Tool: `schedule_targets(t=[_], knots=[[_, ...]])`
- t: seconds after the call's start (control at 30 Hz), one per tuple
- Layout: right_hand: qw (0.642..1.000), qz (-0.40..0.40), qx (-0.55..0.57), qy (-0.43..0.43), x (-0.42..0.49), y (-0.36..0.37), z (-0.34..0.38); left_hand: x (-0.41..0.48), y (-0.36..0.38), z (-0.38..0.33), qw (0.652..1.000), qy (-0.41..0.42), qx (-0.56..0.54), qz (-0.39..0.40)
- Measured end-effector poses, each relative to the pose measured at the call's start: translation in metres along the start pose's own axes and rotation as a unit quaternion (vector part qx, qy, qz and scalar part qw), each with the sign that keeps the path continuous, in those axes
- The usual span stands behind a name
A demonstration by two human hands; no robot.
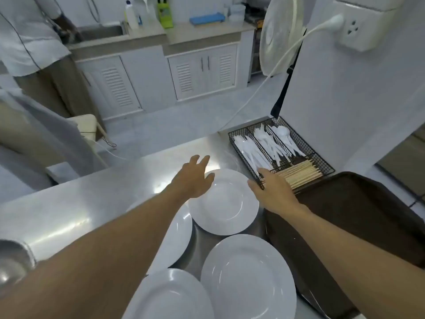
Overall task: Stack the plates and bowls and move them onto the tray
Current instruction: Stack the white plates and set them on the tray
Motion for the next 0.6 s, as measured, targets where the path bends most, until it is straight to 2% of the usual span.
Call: schedule_targets(t=[0.33,0.6], knots=[[0.995,0.082,-0.005,0.064,-0.003,0.054,-0.019,0.008,0.057,0.031,0.995,-0.038,0.012,0.089],[0.993,0.094,-0.007,0.064,0.003,0.072,-0.024,0.012,0.078,0.044,0.994,-0.026,0.025,0.103]])
Point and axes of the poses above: each hand's wrist, its own x-axis towards the middle knuckle, its own y-axis out of the palm, z = x × y, the point moved 1 cm from there along x, towards the middle knuckle, and after that the axes turned 9 degrees about -z, right-handed, at the moved point
